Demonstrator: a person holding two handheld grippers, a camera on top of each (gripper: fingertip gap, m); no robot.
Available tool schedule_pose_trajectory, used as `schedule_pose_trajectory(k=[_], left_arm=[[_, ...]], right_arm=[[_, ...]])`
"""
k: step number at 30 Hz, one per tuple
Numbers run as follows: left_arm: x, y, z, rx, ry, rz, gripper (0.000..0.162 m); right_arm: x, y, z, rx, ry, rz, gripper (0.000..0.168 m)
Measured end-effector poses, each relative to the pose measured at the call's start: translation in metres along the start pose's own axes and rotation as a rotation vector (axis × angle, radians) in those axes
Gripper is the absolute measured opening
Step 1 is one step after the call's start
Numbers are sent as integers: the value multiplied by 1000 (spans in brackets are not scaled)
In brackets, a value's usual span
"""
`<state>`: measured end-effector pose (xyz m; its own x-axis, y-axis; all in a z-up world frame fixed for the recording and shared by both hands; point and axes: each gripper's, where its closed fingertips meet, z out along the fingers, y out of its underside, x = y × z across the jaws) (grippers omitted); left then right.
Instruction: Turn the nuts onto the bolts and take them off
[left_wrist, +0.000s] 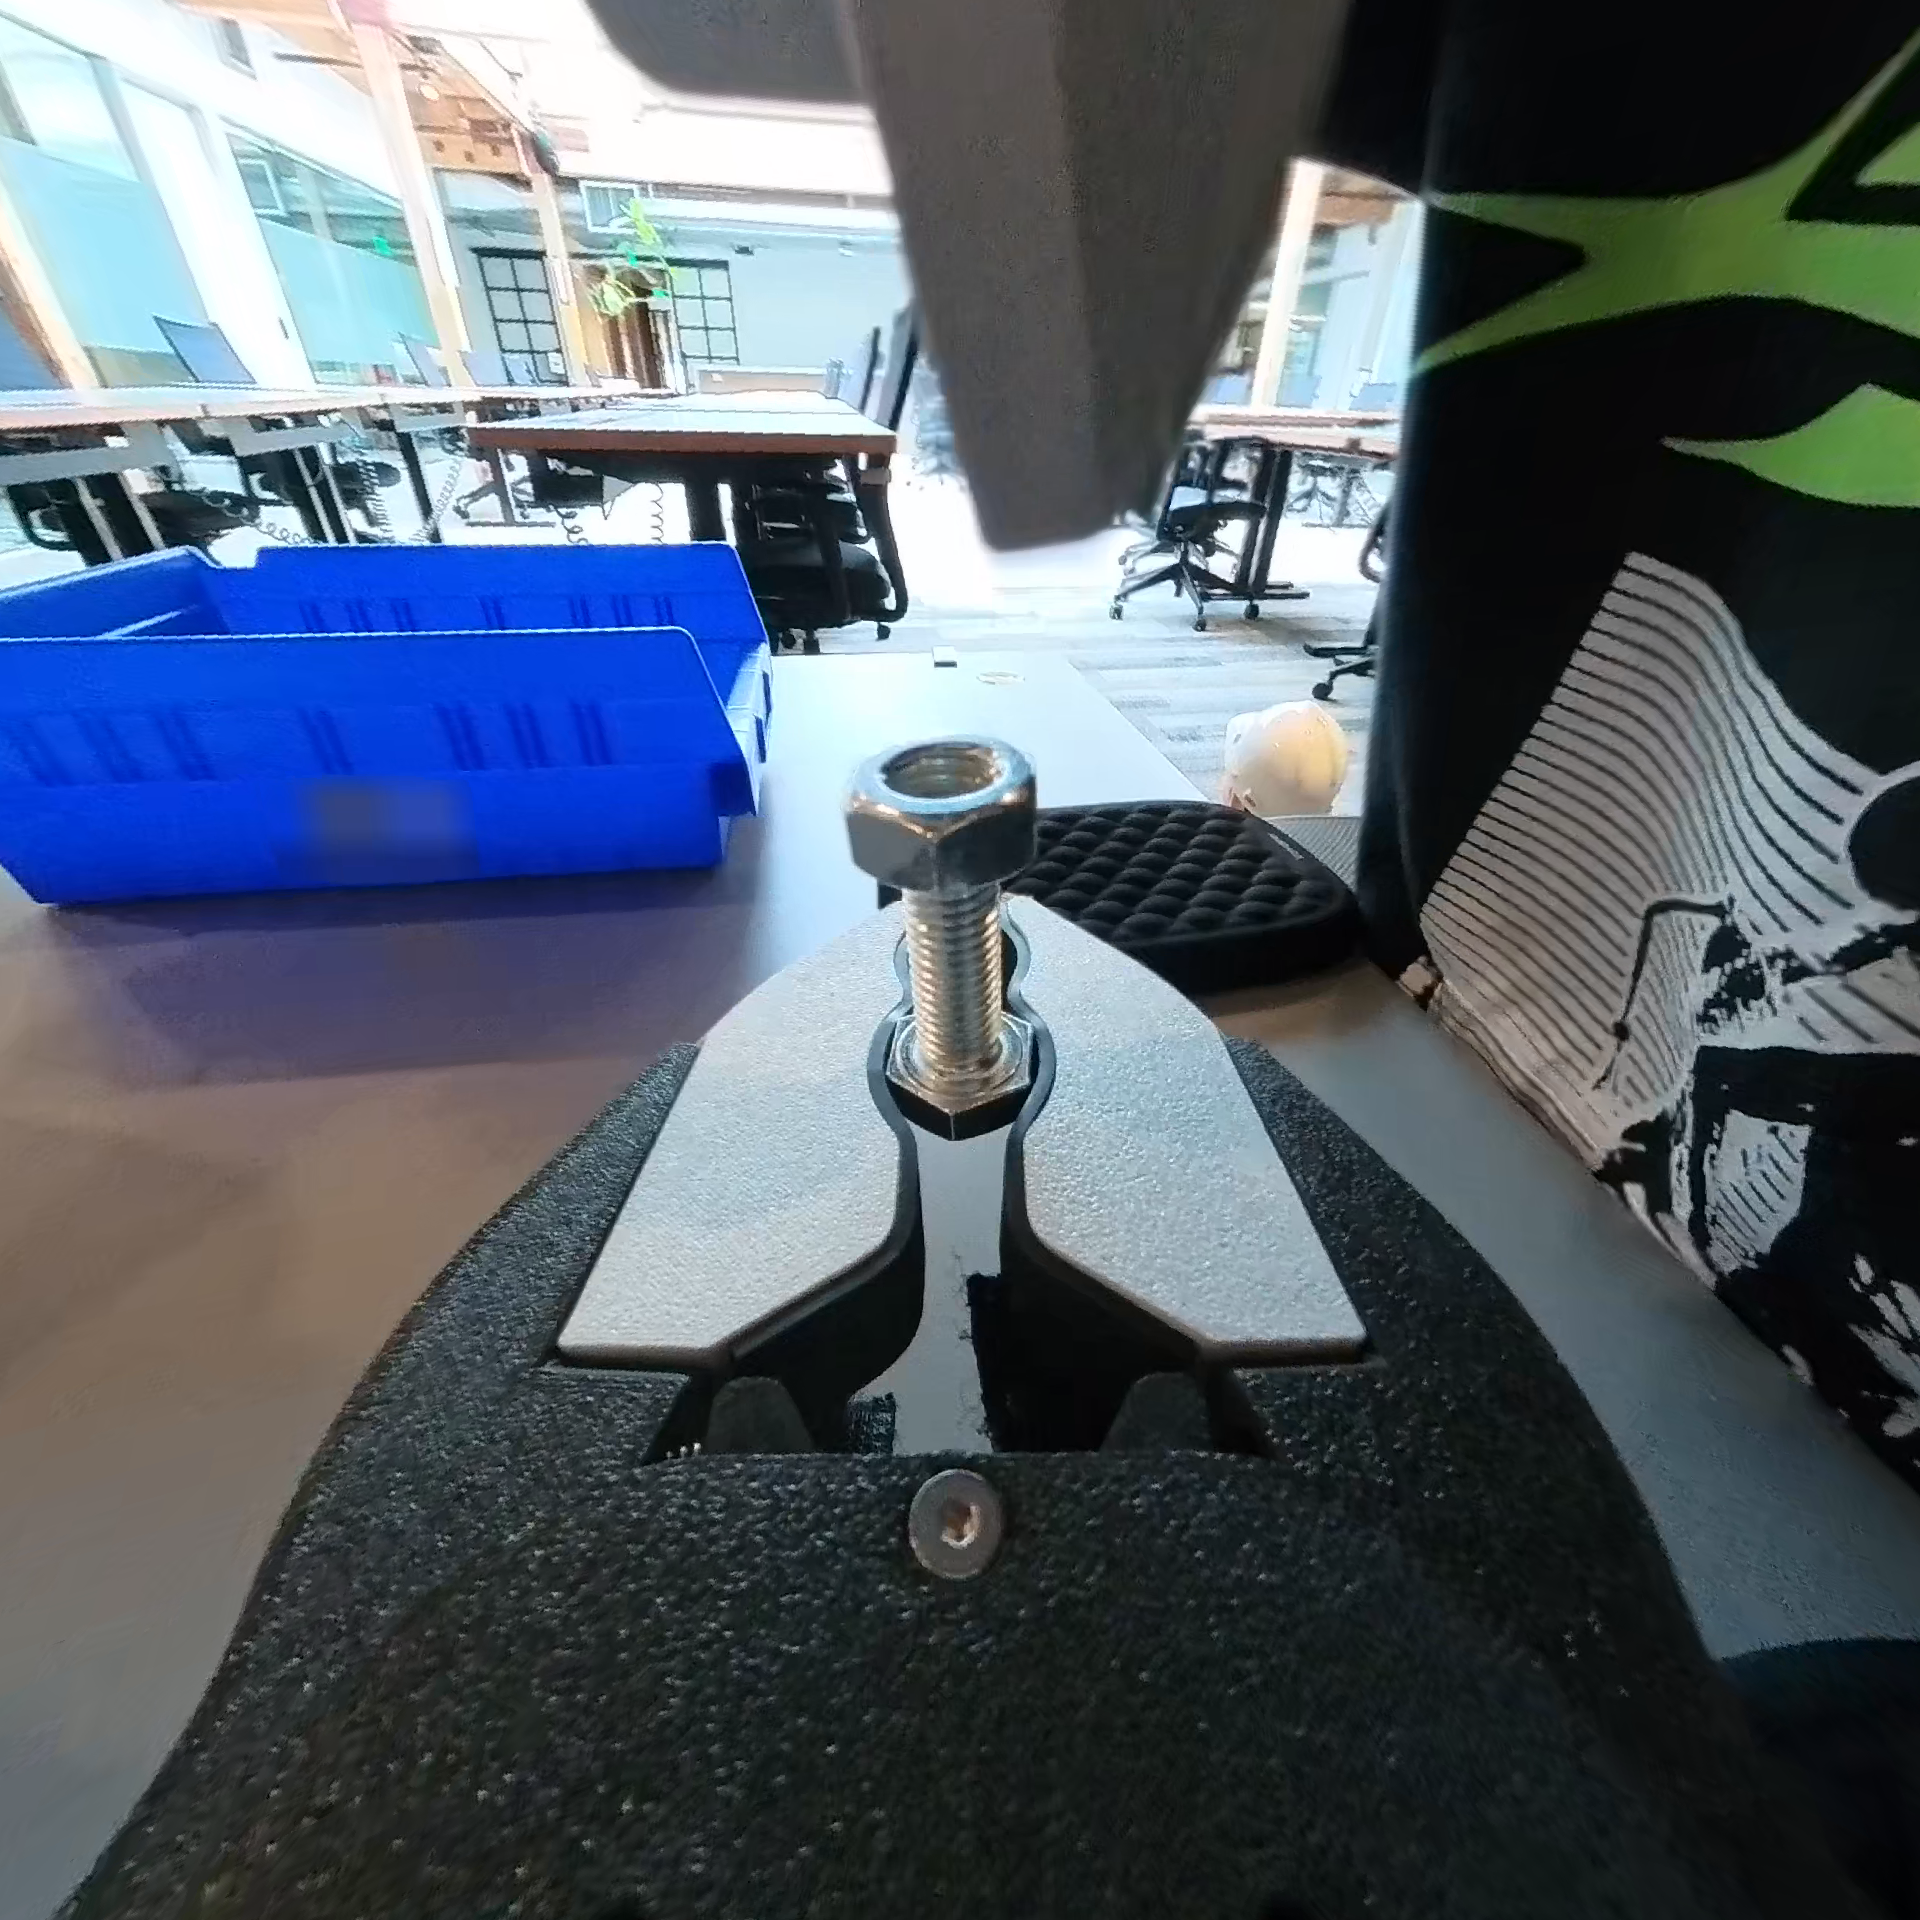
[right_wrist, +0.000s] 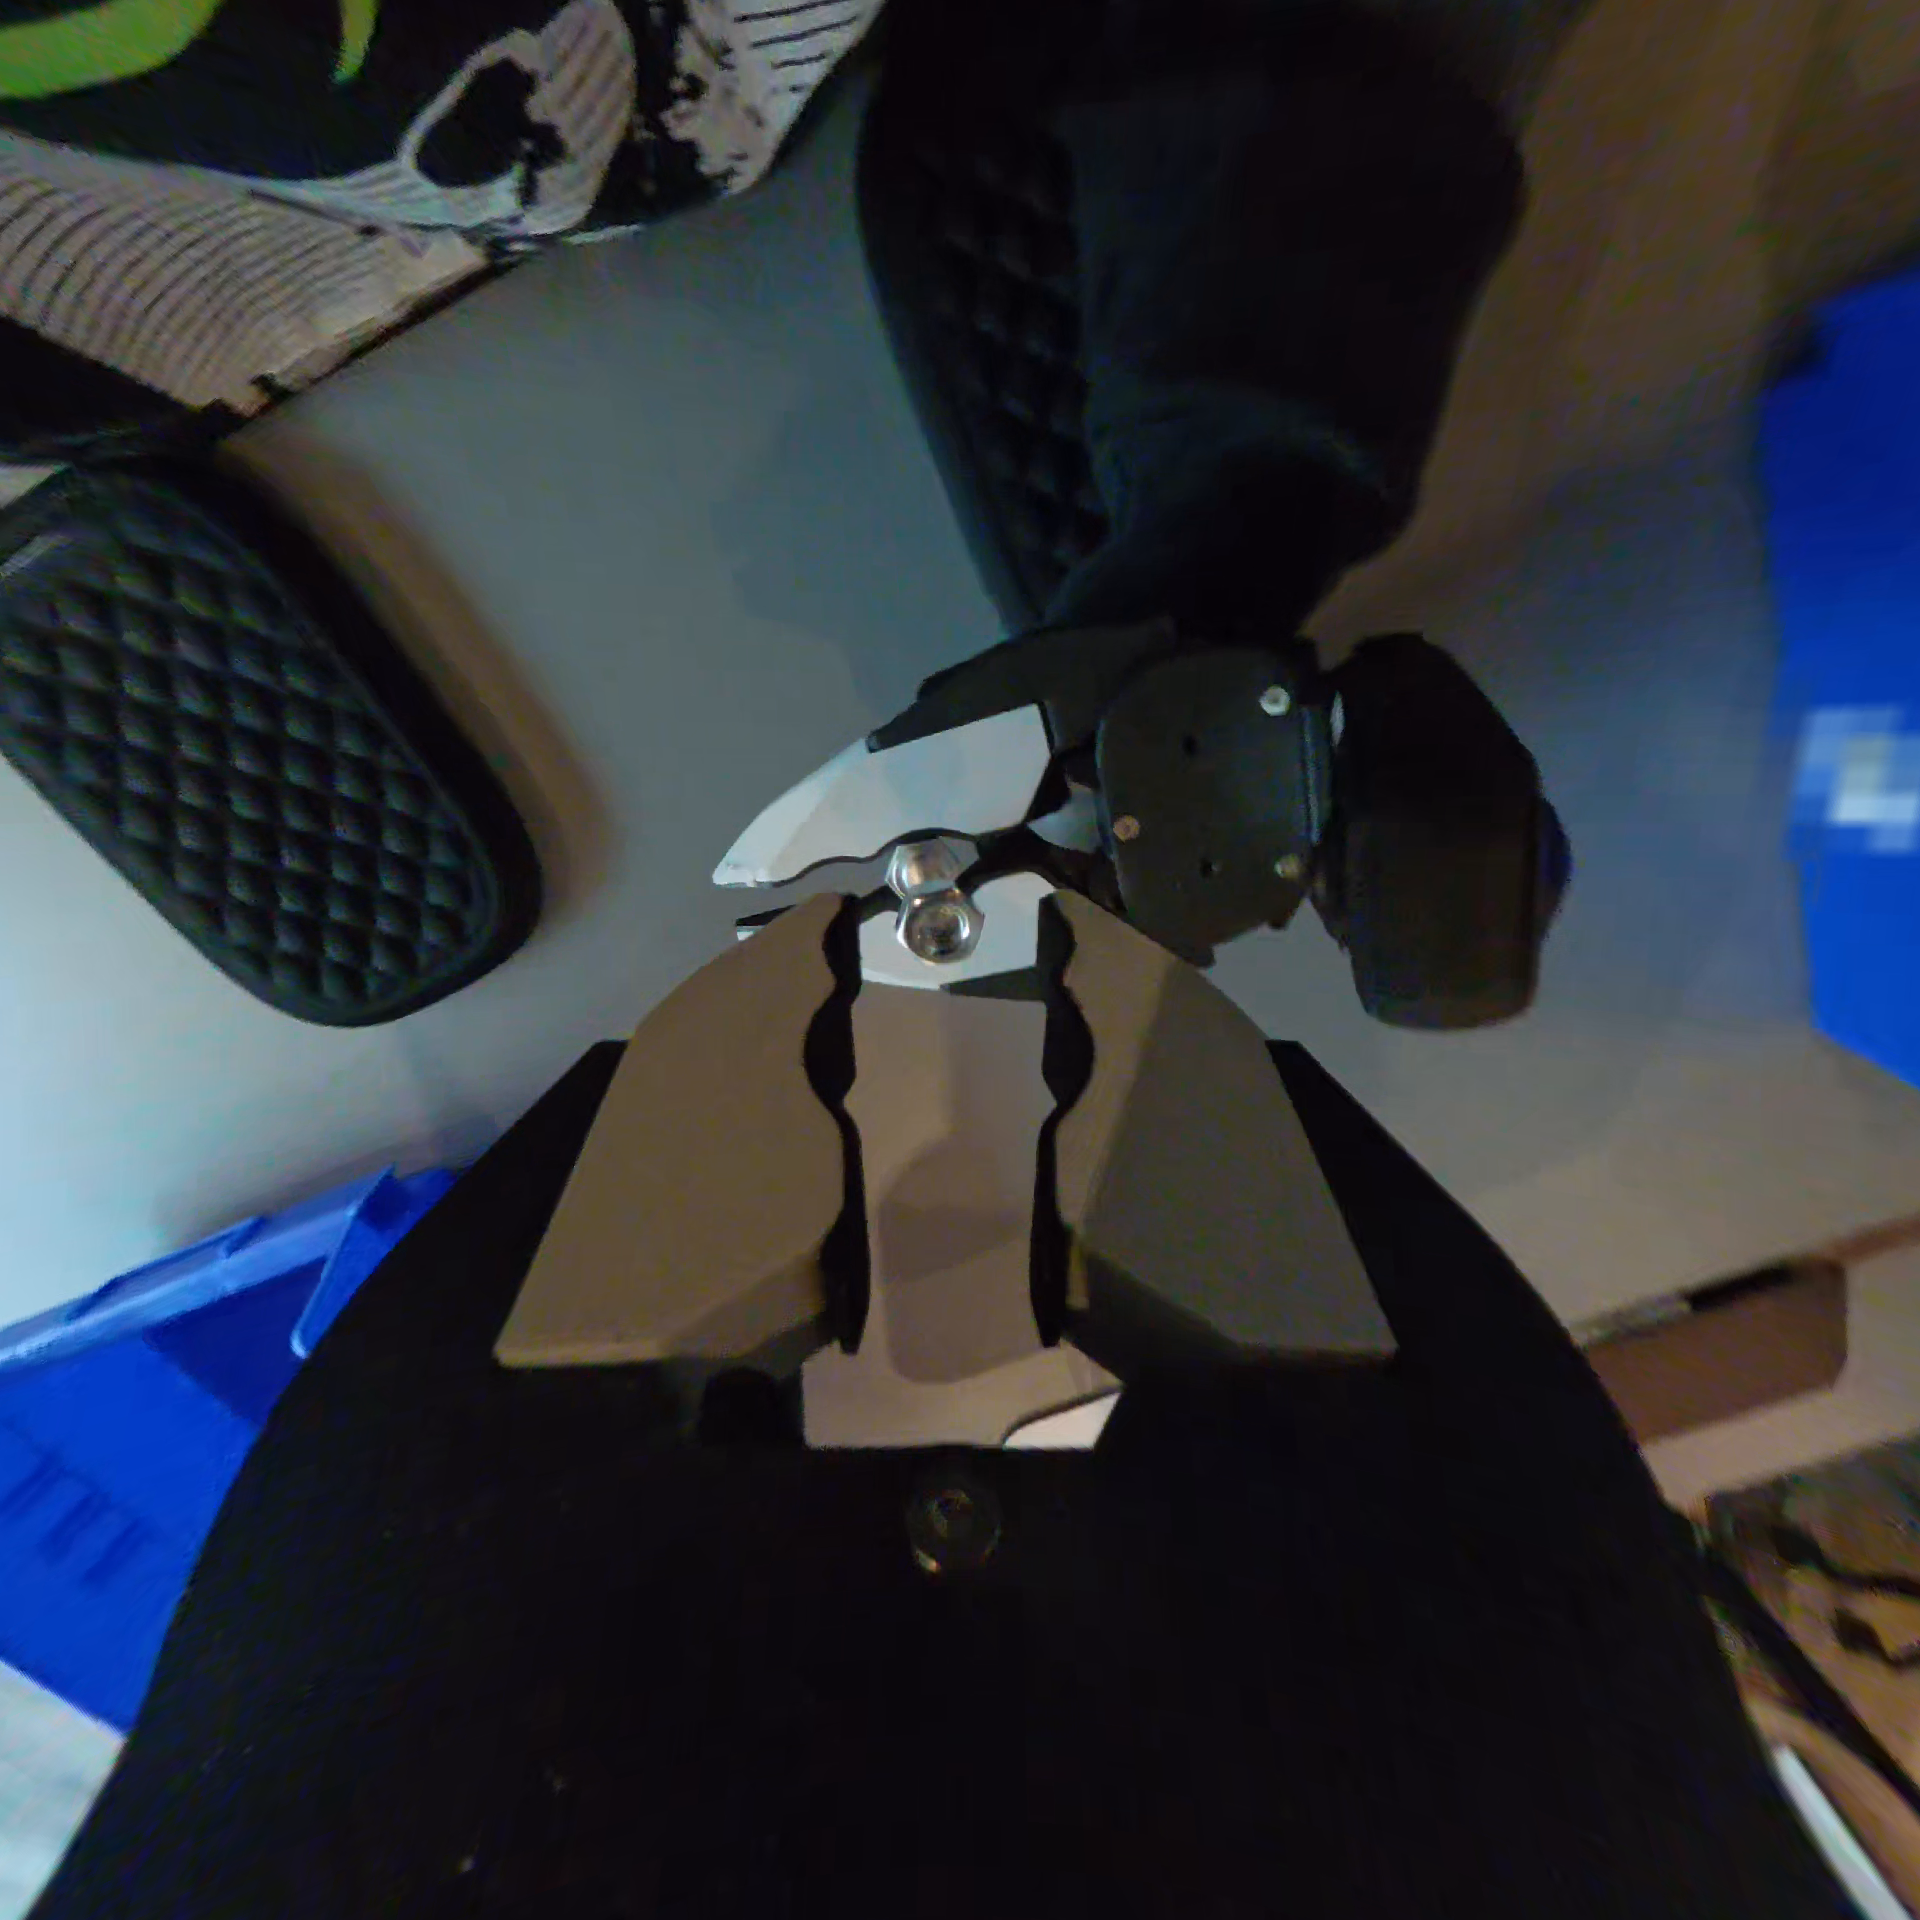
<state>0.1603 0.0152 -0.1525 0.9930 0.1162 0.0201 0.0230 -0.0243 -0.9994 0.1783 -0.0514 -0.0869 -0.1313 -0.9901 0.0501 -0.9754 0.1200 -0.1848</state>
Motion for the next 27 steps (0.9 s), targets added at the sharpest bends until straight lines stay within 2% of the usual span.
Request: schedule_pose_trajectory(k=[8, 13, 18, 21, 24, 27], left_arm=[[3, 3, 1, -18, 22, 11, 10], [2, 2, 0, -15, 15, 7, 10], [2, 4, 1, -27, 11, 15, 10], [2, 4, 1, -27, 10, 16, 10], [3, 5, 2, -33, 8, 19, 10], [3, 5, 2, -32, 11, 20, 10]], right_arm=[[-5, 12, 24, -39, -166, -118, 23], [-4, 14, 24, -25, -137, -23, 19], [-6, 14, 26, -73, -60, 294, 19], [-5, 14, 26, -103, -10, 654, 19], [-6, 15, 27, -64, 30, 1031, 19], [-7, 15, 26, -42, 79, 1132, 19]])
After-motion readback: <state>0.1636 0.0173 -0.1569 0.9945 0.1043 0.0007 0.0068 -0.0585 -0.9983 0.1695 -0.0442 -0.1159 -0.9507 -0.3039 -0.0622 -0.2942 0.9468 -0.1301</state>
